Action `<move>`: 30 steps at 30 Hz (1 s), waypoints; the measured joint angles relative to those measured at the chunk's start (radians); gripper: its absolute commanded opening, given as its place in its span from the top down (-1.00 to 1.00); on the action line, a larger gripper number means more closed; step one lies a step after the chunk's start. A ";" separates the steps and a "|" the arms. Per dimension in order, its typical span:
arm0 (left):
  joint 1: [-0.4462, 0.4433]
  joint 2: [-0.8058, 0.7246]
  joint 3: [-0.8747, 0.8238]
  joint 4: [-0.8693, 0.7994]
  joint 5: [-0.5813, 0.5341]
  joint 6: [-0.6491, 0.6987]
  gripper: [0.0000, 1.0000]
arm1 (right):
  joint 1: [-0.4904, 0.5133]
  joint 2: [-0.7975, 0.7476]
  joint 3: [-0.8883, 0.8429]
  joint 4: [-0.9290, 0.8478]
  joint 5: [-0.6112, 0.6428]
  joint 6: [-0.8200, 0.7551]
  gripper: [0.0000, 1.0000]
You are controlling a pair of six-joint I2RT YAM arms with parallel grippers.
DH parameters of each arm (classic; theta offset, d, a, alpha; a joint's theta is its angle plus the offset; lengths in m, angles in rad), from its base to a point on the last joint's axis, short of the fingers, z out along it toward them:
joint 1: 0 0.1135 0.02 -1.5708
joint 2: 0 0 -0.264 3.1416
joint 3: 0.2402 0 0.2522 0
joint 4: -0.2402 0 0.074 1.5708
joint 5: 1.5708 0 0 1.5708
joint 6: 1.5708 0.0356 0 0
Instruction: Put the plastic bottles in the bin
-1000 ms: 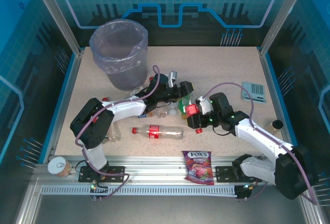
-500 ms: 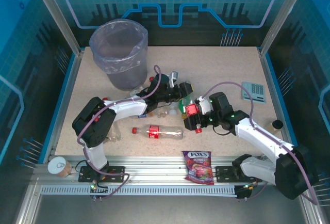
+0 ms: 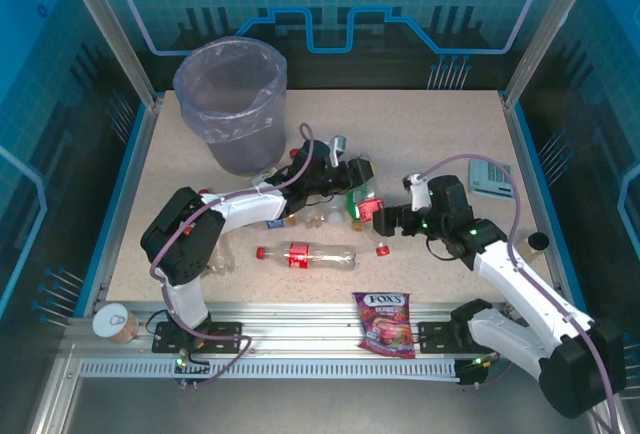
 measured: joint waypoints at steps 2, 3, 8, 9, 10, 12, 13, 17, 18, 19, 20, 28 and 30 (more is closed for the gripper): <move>0.000 -0.001 0.033 -0.032 0.000 0.025 0.22 | -0.032 -0.048 -0.024 0.014 0.014 0.034 -0.99; 0.000 -0.003 0.057 -0.053 -0.001 0.043 0.21 | -0.052 -0.073 -0.036 0.018 0.020 0.052 -0.99; 0.023 -0.036 0.171 -0.120 0.013 0.093 0.25 | -0.159 -0.113 -0.048 0.017 0.024 0.116 -0.99; 0.035 -0.050 0.194 -0.127 0.018 0.097 0.28 | -0.174 -0.106 -0.050 0.018 0.021 0.125 -0.99; 0.048 -0.062 0.218 -0.142 0.021 0.105 0.30 | -0.181 -0.100 -0.051 0.018 0.017 0.130 -0.99; 0.080 -0.092 0.272 -0.174 0.024 0.130 0.33 | -0.187 -0.085 -0.062 0.018 0.003 0.141 -0.99; 0.095 -0.106 0.296 -0.191 0.024 0.141 0.35 | -0.187 -0.079 -0.068 0.018 -0.003 0.146 -0.99; 0.174 -0.170 0.390 -0.241 0.027 0.174 0.63 | -0.187 -0.061 -0.087 0.016 -0.020 0.160 -0.99; 0.200 -0.186 0.412 -0.255 0.027 0.183 0.75 | -0.187 -0.058 -0.087 0.016 -0.024 0.162 -0.99; 0.224 -0.199 0.429 -0.263 0.027 0.190 0.84 | -0.188 -0.057 -0.087 0.017 -0.027 0.162 -0.99; 0.254 -0.213 0.447 -0.270 0.026 0.194 0.92 | -0.188 -0.056 -0.087 0.017 -0.030 0.162 -0.99; 0.501 -0.272 0.500 -0.251 -0.012 0.196 1.00 | -0.188 -0.046 -0.084 0.007 -0.050 0.161 -0.99; 0.558 -0.272 0.501 -0.241 -0.029 0.189 1.00 | -0.188 -0.046 -0.074 -0.011 -0.050 0.156 -0.99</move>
